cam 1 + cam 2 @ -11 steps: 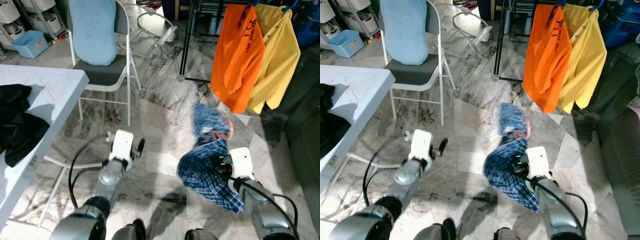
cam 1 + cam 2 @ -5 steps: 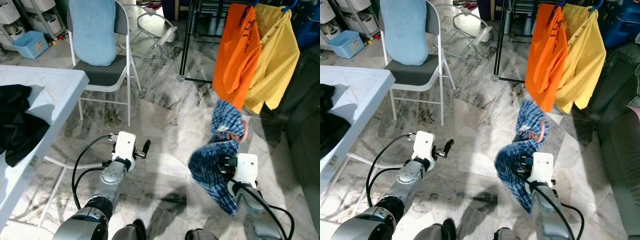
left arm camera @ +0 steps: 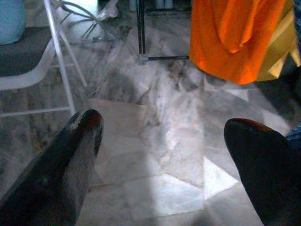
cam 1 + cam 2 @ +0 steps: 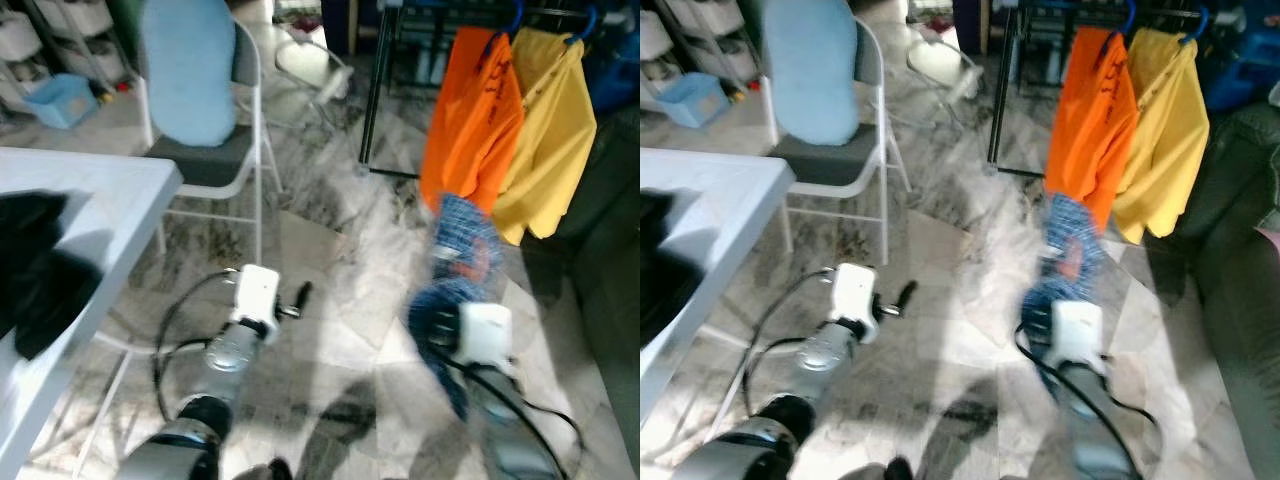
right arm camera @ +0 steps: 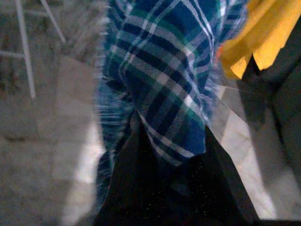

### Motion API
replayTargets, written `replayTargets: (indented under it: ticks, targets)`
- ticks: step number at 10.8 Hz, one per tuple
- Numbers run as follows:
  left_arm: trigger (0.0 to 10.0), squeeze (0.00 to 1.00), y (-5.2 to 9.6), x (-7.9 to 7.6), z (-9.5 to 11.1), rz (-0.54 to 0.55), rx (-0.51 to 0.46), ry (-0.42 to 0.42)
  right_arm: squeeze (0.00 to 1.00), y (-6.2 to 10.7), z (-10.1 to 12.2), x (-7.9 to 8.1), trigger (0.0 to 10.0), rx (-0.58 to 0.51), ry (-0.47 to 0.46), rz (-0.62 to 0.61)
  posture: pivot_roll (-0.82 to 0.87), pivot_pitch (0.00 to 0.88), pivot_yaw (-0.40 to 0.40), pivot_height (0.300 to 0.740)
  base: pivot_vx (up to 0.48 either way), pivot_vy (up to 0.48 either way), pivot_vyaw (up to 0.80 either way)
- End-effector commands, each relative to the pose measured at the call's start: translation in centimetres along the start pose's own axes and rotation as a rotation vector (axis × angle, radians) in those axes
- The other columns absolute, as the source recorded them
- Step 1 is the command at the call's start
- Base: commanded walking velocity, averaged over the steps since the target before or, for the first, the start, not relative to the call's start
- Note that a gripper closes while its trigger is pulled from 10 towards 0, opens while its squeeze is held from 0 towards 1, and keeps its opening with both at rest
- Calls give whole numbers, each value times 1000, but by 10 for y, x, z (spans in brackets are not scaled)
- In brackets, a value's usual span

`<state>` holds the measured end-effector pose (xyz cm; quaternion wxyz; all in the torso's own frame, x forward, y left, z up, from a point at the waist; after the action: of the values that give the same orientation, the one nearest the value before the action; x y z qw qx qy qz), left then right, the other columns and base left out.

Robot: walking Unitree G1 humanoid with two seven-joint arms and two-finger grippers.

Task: Hang hanger

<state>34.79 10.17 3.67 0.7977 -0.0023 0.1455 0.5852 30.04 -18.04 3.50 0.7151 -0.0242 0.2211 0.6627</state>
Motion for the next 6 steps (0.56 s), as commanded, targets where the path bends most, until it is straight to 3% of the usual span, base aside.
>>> replayTargets:
  ticks: [1, 6]
  targets:
    - [10000, 0, -2, -10, -2, -34, 9, 14, 0, 1, -5, -11, 10000, 17, -15, -44, -291, 81, 75, 740, 454, 0, 0]
    - [10000, 0, -4, -21, -7, -58, 24, 39, 0, -1, -6, -5, 10000, 14, -8, 6, -291, 67, 64, 740, 455, 0, 0]
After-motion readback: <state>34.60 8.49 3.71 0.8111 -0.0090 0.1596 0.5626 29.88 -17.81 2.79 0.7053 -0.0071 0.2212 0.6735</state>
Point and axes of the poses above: a point about 5 cm out from each wrist's last joint towards the gripper, its own y axis pointing back from the gripper into the wrist, its own z axis along the axis of the wrist's last joint, x = y × z, the point moved 3 cm from there along -y, pointing out of the wrist towards the gripper, and after that the axes turned 15 degrees about y, right-handed, at the moved point
